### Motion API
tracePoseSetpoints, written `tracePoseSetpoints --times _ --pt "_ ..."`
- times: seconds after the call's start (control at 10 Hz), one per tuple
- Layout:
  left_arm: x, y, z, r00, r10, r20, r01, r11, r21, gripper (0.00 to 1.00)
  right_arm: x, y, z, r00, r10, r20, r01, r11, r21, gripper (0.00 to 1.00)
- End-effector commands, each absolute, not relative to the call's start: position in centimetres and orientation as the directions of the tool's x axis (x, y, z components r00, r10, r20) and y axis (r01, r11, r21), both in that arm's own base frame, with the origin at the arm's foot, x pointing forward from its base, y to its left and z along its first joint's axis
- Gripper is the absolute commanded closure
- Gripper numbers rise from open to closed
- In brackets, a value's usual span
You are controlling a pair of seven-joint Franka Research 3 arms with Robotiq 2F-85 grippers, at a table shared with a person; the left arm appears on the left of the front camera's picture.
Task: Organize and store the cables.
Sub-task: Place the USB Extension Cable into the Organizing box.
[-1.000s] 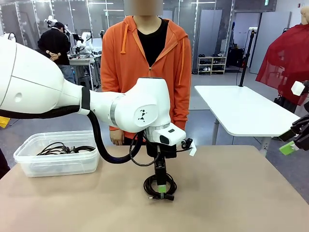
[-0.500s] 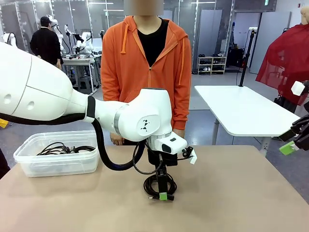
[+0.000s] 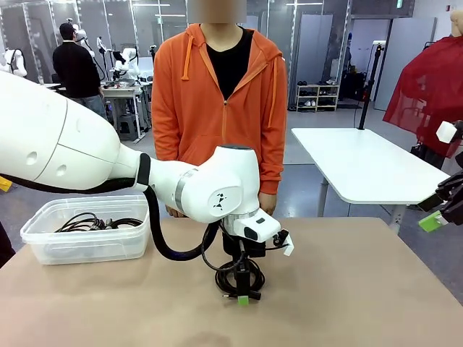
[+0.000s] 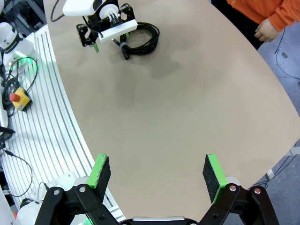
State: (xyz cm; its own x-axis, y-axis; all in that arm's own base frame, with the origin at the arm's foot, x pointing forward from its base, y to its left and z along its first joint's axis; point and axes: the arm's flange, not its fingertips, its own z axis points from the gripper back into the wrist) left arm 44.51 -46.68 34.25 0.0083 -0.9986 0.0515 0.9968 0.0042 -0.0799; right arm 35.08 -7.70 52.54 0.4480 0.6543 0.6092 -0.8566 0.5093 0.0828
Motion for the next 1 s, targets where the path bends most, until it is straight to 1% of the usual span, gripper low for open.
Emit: tracePoseSetpoints --times 0.0,0.3,0.7,0.9 --pt "44.7 -47.2 34.2 0.028 -0.998 0.055 0.998 0.026 -0.052 0.00 35.0 -7.8 52.6 0.446 0.665 0.599 -0.858 0.509 0.075 0.00" --pt "45.0 -47.1 33.6 0.034 -0.998 0.049 0.999 0.032 -0.023 0.00 35.0 -7.8 52.6 0.446 0.665 0.599 -0.858 0.509 0.075 0.00" --pt "45.1 -47.2 32.7 0.039 -0.997 0.064 0.999 0.038 -0.014 0.00 35.0 -7.8 52.6 0.446 0.665 0.599 -0.858 0.509 0.075 0.00" --pt "45.0 -47.2 32.2 0.043 -0.998 0.050 0.999 0.042 -0.014 0.00 35.0 -7.8 52.6 0.446 0.665 0.599 -0.858 0.509 0.075 0.00"
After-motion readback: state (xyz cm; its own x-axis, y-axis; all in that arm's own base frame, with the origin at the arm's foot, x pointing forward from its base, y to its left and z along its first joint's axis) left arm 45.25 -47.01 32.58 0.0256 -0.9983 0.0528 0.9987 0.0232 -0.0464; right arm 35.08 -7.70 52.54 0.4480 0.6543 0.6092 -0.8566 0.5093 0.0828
